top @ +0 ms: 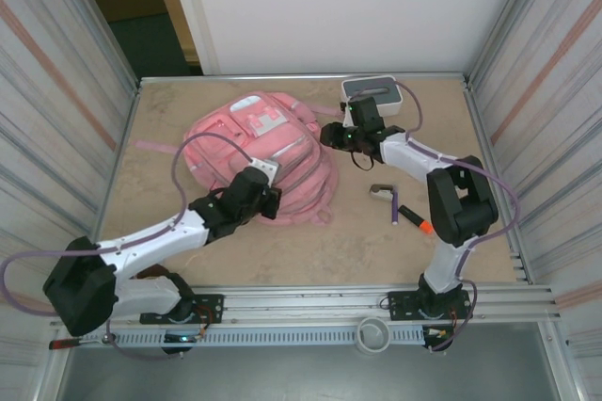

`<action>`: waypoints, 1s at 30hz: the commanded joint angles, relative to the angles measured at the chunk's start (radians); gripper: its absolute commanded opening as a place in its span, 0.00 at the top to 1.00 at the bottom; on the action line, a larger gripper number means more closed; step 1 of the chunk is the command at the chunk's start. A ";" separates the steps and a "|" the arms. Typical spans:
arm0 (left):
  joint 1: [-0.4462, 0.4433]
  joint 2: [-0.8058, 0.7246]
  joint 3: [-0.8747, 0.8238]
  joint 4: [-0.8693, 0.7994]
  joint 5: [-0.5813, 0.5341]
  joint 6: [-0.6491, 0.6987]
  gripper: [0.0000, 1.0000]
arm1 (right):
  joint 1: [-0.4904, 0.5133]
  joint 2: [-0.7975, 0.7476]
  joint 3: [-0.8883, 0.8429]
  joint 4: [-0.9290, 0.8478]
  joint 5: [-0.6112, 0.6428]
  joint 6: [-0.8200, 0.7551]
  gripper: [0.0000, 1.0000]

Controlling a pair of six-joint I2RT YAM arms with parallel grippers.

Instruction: Pack books, pencil case, and school supplies into a backpack

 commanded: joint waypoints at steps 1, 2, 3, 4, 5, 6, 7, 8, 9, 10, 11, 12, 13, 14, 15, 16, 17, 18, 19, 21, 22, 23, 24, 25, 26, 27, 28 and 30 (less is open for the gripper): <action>-0.015 0.029 0.066 0.084 0.021 0.017 1.00 | 0.012 -0.116 -0.101 0.000 -0.008 0.007 0.52; -0.016 0.035 0.072 0.086 0.019 0.020 1.00 | 0.018 -0.150 -0.146 0.009 -0.011 0.017 0.49; -0.015 0.038 0.077 0.086 0.018 0.025 1.00 | 0.025 -0.181 -0.191 0.017 -0.010 0.026 0.47; -0.016 0.040 0.079 0.088 0.015 0.028 1.00 | 0.033 -0.205 -0.227 0.028 -0.009 0.033 0.45; -0.015 0.040 0.080 0.088 0.012 0.031 1.00 | 0.043 -0.231 -0.266 0.041 -0.010 0.043 0.44; -0.015 0.040 0.082 0.088 0.010 0.034 1.00 | 0.056 -0.252 -0.298 0.054 -0.012 0.053 0.43; -0.015 0.040 0.084 0.086 0.008 0.035 1.00 | 0.067 -0.266 -0.321 0.064 -0.010 0.060 0.41; -0.015 0.040 0.084 0.084 0.006 0.036 1.00 | 0.083 -0.275 -0.340 0.071 -0.001 0.066 0.41; -0.015 0.039 0.084 0.082 0.005 0.036 1.00 | 0.099 -0.275 -0.351 0.073 0.011 0.069 0.40; -0.015 0.037 0.084 0.082 0.003 0.036 1.00 | 0.112 -0.269 -0.358 0.076 0.022 0.070 0.40; -0.015 0.036 0.081 0.081 0.001 0.036 1.00 | 0.123 -0.256 -0.359 0.082 0.025 0.073 0.40; -0.014 0.035 0.079 0.080 -0.002 0.035 1.00 | 0.132 -0.239 -0.357 0.091 0.018 0.078 0.41; -0.014 0.034 0.078 0.079 -0.005 0.036 1.00 | 0.136 -0.225 -0.353 0.101 0.009 0.081 0.43; -0.014 0.031 0.075 0.074 -0.009 0.036 1.00 | 0.141 -0.212 -0.346 0.110 0.001 0.081 0.47; -0.014 0.027 0.073 0.065 -0.015 0.040 1.00 | 0.143 -0.201 -0.336 0.113 -0.001 0.078 0.54; -0.014 0.023 0.068 0.058 -0.024 0.044 1.00 | 0.143 -0.196 -0.330 0.111 0.004 0.071 0.62; -0.014 0.014 0.063 0.046 -0.037 0.050 1.00 | 0.143 -0.194 -0.324 0.105 0.017 0.063 0.72; -0.013 0.005 0.058 0.035 -0.048 0.054 1.00 | 0.140 -0.195 -0.320 0.097 0.032 0.052 0.79; -0.008 -0.010 0.047 0.023 -0.064 0.057 1.00 | 0.137 -0.198 -0.317 0.086 0.048 0.040 0.87; 0.012 -0.044 0.021 0.004 -0.071 0.055 1.00 | 0.123 -0.206 -0.319 0.068 0.071 0.021 0.94; 0.028 -0.067 0.001 -0.005 -0.070 0.051 1.00 | 0.114 -0.212 -0.322 0.060 0.076 0.015 0.97; 0.046 -0.091 -0.018 -0.013 -0.067 0.049 1.00 | 0.104 -0.218 -0.329 0.058 0.079 0.012 1.00; 0.066 -0.113 -0.035 -0.021 -0.067 0.046 1.00 | 0.094 -0.224 -0.335 0.058 0.078 0.012 1.00; 0.089 -0.138 -0.053 -0.031 -0.063 0.043 1.00 | 0.084 -0.229 -0.346 0.060 0.077 0.013 1.00; 0.115 -0.165 -0.068 -0.040 -0.057 0.041 1.00 | 0.077 -0.236 -0.355 0.062 0.076 0.015 1.00; 0.135 -0.186 -0.081 -0.048 -0.049 0.038 1.00 | 0.072 -0.239 -0.360 0.064 0.079 0.015 1.00; 0.158 -0.211 -0.094 -0.056 -0.038 0.036 1.00 | 0.068 -0.241 -0.365 0.064 0.081 0.016 1.00; 0.194 -0.253 -0.113 -0.069 -0.015 0.035 1.00 | 0.064 -0.239 -0.366 0.067 0.082 0.018 1.00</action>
